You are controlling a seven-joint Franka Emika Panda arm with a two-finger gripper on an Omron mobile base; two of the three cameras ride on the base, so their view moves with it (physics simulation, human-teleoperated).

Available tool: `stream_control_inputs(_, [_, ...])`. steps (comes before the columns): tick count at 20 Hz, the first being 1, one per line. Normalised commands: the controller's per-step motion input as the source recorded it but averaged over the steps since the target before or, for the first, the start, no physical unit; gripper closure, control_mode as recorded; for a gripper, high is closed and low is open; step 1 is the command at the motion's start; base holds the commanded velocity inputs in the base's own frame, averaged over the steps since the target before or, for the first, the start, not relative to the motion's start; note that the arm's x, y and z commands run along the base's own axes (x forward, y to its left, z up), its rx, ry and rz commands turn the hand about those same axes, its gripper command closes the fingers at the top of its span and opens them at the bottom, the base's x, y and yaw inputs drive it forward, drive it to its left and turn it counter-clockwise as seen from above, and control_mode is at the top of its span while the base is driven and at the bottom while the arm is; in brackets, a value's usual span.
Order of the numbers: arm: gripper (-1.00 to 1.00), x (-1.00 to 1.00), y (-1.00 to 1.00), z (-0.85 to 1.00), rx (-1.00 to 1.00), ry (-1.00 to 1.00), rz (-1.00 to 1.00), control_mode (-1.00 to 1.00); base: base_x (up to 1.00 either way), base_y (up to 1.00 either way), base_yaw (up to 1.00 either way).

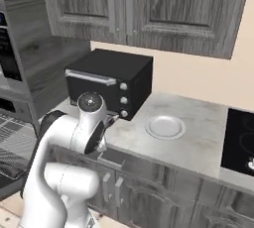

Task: Place the fish on the bottom rack of the oven, and slide the tray back inside. Close the oven door.

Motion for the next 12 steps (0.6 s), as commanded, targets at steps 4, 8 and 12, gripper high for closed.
stream_control_inputs(4, [1.00, 0.00, 0.00, 0.00, 0.00, 0.00, 0.00, 1.00, 0.00, 0.91, 0.70])
stream_control_inputs(8, [1.00, 0.00, 0.00, 0.00, 0.00, 0.00, 0.00, 1.00, 0.10, 0.84, 0.61])
stream_control_inputs(12, [1.00, 0.00, 0.00, 0.00, 0.00, 0.00, 0.00, 1.00, 0.03, 0.43, 0.41])
